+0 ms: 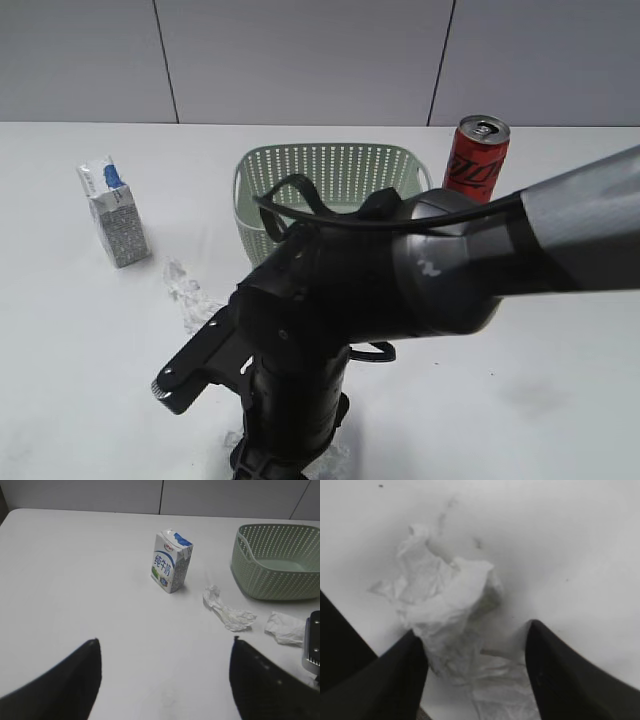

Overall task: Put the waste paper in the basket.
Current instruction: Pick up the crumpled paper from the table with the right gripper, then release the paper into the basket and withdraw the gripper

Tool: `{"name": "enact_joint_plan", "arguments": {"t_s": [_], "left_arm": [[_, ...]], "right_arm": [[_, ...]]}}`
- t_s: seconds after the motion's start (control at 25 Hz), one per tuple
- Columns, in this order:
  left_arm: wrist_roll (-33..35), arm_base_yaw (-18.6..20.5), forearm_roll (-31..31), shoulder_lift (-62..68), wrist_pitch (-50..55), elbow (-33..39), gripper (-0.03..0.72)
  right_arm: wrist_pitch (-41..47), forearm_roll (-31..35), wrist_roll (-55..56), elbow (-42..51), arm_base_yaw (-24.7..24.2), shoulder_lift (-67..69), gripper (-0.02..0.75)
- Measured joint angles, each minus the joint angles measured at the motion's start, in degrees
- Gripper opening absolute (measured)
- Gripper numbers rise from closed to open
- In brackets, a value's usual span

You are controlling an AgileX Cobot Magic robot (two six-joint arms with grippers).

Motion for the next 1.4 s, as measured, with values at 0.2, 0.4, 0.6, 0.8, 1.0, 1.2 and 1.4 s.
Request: {"name": "enact_joint_plan", "arguments": {"t_s": [0.2,0.4,0.6,0.8,1.0,1.2,1.4], "left_arm": [[0.0,0.0,0.0,0.0,0.0,0.0,0.591],[0.0,0.0,0.0,0.0,0.0,0.0,0.591],[0.0,0.0,0.0,0.0,0.0,0.0,0.591],[0.0,0.0,0.0,0.0,0.0,0.0,0.591],[0.0,0.0,0.0,0.0,0.0,0.0,0.591],[0.0,0.0,0.0,0.0,0.0,0.0,0.591],[0.0,0.0,0.0,0.0,0.0,0.0,0.591]], "right_arm": [[0.93,-0.06,0.0,-0.48,0.0,0.39,0.286],[5.21,0.04,0.0,-1.76,0.0,0.93,0.067],[12.78,0.09,0.0,-6.8,0.0,1.34,0.015],[21.68,-0.4,-2.7,-15.84,0.0,1.37,0.016],[26.73,-6.28,-4.98,-25.9,0.0,1.37,0.013],[27.1,-15.7,-5.53,-34.61,0.0,1.4,0.013],[26.44,-27.11,-4.71,-39.25,-1.38,1.4,0.013]]}}
